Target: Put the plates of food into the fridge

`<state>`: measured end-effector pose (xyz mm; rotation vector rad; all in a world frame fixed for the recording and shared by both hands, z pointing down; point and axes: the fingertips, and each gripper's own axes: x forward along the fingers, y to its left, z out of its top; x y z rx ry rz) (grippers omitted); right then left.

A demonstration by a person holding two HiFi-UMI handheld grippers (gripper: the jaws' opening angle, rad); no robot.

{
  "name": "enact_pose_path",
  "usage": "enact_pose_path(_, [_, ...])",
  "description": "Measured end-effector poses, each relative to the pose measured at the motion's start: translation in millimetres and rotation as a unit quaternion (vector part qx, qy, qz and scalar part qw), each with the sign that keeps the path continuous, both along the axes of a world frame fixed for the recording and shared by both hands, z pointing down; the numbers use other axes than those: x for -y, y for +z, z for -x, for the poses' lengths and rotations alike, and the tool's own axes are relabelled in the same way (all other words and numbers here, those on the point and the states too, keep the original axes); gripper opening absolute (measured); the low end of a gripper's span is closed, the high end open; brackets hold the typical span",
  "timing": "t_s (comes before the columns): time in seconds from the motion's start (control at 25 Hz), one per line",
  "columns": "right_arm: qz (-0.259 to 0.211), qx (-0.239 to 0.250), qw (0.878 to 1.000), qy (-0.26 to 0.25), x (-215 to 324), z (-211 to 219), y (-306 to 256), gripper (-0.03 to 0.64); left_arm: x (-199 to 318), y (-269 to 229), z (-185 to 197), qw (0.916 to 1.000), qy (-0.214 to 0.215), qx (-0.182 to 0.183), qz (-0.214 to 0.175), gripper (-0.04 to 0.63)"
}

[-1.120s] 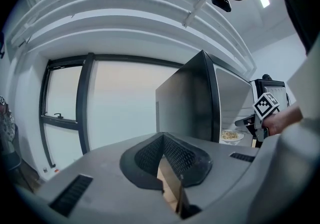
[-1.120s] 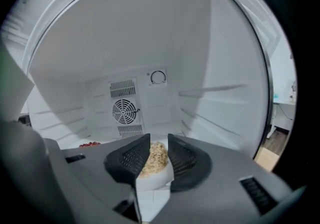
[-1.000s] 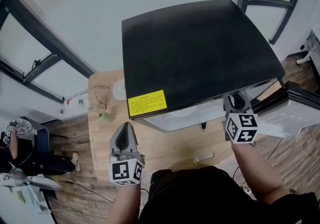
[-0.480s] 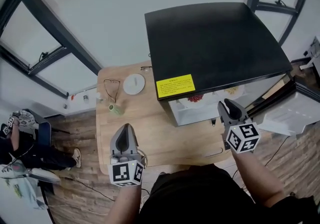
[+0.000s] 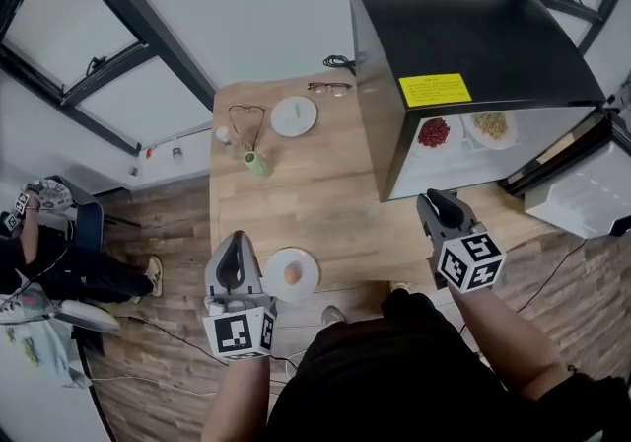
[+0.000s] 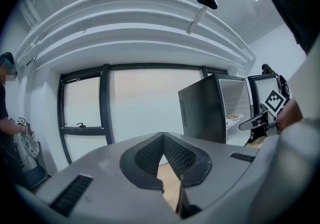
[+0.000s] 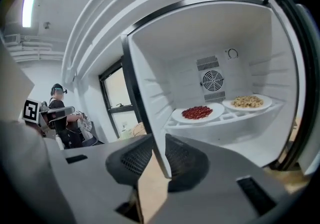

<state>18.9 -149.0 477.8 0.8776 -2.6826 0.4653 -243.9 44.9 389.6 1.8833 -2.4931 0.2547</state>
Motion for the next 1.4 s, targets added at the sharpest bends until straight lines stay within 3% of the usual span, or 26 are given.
enact_pose_path(0.24, [0.022, -0.026, 0.998, -0.045, -74, 52, 36, 0.091, -58, 8, 27, 0.9999, -0.007, -0.010, -0.006, 0.005])
enact_pose_path(0.48, [0.125, -0.015, 0.989, -0.077, -151, 93, 83, 0.091, -103, 39, 55, 0.9995, -0.006, -0.029, 0.009, 0.005])
enact_pose_path(0.64, [0.162, -0.017, 0.984, -0.077, -189, 110, 115, 0.092, -114, 54, 57, 0.9982, 0.008, -0.056, 0.020, 0.005])
enact_pose_path(1.04, [0.271, 0.003, 0.962, -0.038, -254, 125, 199, 0.116, -135, 75, 60, 0.9963, 0.039, -0.037, 0.067, 0.004])
enact_pose_path(1.12, [0.305, 0.022, 0.952, -0.026, -258, 128, 211, 0.161, -138, 79, 61, 0.9957, 0.040, -0.038, 0.074, 0.005])
enact_pose_path(1.24, [0.372, 0.063, 0.926, 0.011, -256, 132, 226, 0.221, -145, 86, 62, 0.9948, 0.042, -0.031, 0.087, 0.005])
enact_pose_path(1.4, [0.439, 0.086, 0.893, 0.050, -257, 134, 250, 0.233, -158, 95, 66, 0.9937, 0.032, -0.029, 0.104, 0.005])
